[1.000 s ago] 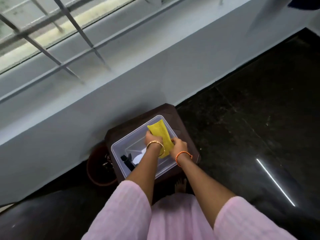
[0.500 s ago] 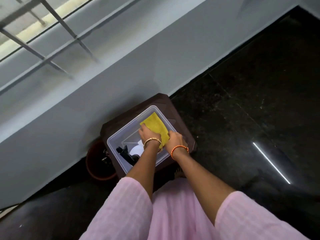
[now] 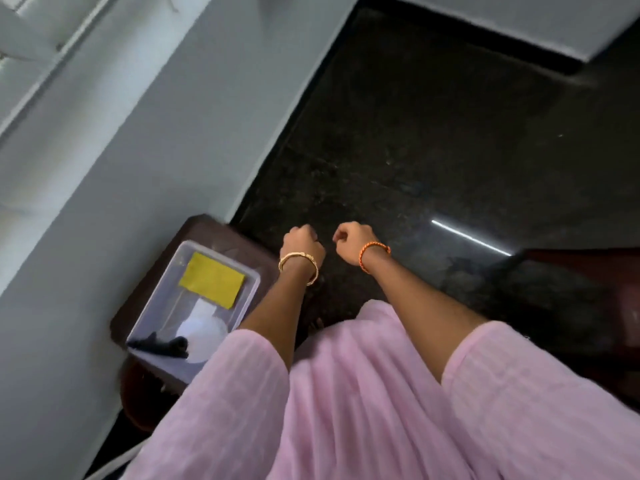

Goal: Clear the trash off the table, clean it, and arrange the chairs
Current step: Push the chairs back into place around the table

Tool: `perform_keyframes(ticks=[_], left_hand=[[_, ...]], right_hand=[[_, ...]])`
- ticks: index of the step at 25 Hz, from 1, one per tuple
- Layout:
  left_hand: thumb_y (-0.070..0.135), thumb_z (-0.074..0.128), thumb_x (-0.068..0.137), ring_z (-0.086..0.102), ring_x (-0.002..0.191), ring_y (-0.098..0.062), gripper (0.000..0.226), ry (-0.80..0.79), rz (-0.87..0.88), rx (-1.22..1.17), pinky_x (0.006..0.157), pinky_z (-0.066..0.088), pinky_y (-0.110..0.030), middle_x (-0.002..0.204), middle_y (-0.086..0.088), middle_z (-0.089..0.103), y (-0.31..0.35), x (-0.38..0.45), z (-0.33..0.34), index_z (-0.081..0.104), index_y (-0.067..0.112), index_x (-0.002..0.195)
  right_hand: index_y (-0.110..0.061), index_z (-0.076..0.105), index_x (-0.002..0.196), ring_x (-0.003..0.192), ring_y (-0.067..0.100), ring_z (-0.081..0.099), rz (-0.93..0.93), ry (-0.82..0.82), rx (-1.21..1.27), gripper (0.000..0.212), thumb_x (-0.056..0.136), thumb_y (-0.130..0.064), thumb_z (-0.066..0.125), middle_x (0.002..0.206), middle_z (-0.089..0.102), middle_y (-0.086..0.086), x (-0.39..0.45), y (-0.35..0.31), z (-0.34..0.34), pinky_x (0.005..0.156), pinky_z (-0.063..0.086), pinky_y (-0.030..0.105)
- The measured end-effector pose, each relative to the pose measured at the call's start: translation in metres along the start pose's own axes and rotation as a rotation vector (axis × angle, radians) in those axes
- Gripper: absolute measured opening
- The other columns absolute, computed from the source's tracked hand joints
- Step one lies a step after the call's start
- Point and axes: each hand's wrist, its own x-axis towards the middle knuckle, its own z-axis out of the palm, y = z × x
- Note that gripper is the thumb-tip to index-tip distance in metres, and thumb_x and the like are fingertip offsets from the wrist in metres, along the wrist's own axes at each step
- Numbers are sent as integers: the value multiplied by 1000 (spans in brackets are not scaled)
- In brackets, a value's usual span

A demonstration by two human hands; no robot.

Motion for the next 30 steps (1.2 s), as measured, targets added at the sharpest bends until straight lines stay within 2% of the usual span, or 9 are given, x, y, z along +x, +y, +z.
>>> perform_keyframes(ticks=[3,5,10,15,19,21,24,27,30], left_hand=[[12,52,83,56,113,-34,29,-63,151,84,96,49,-41,120,-14,59,84,8,18,64,14,110],[13,53,83,56,113,-33,30,-123,235,146,95,49,-40,121,-13,59,144,13,36,63,15,111],[16,51,86,54,117,-36,35,-265,475,294,99,46,-42,126,-16,54,284,21,77,54,11,121],[13,49,87,56,117,-35,38,-350,678,348,98,47,-41,126,-18,57,413,30,107,50,9,125],[12,48,84,59,112,-36,33,-423,829,361,93,49,-36,120,-19,63,503,58,131,58,9,116],[12,49,83,61,110,-33,31,-456,918,351,93,49,-33,118,-17,65,557,84,139,61,11,111],[12,50,83,62,108,-30,29,-497,1026,404,93,49,-31,116,-13,67,628,133,145,62,13,110],[12,49,84,62,110,-30,30,-552,1128,551,94,49,-31,117,-14,66,695,172,144,63,10,110],[13,48,85,60,112,-31,30,-578,1221,595,93,47,-30,119,-15,65,765,182,149,62,10,111]], right_hand=[[-15,71,89,95,27,66,94,141,104,18,79,-10,56,98,72,11,9,49,-65,82,49,26],[-16,70,84,92,28,66,145,221,148,17,78,-9,56,94,72,11,19,81,-115,79,48,24],[-15,67,82,89,28,66,214,411,249,16,80,-7,53,93,71,12,25,148,-242,79,51,28],[-12,68,95,97,31,64,337,601,325,20,82,-7,53,103,69,17,10,209,-341,85,53,33],[-8,65,94,99,31,62,450,700,349,18,84,-7,51,104,68,18,20,249,-397,75,45,26],[-6,66,97,100,31,62,513,784,381,19,84,-7,51,105,69,17,33,270,-430,77,46,27],[-4,67,100,102,32,63,630,918,447,23,84,-6,50,105,69,18,53,294,-485,83,48,30],[-5,67,98,100,32,63,751,1071,552,20,86,-7,50,104,68,20,74,300,-537,77,43,24],[-4,66,102,102,30,63,774,1178,652,20,88,-9,52,106,69,18,97,296,-583,79,41,22]])
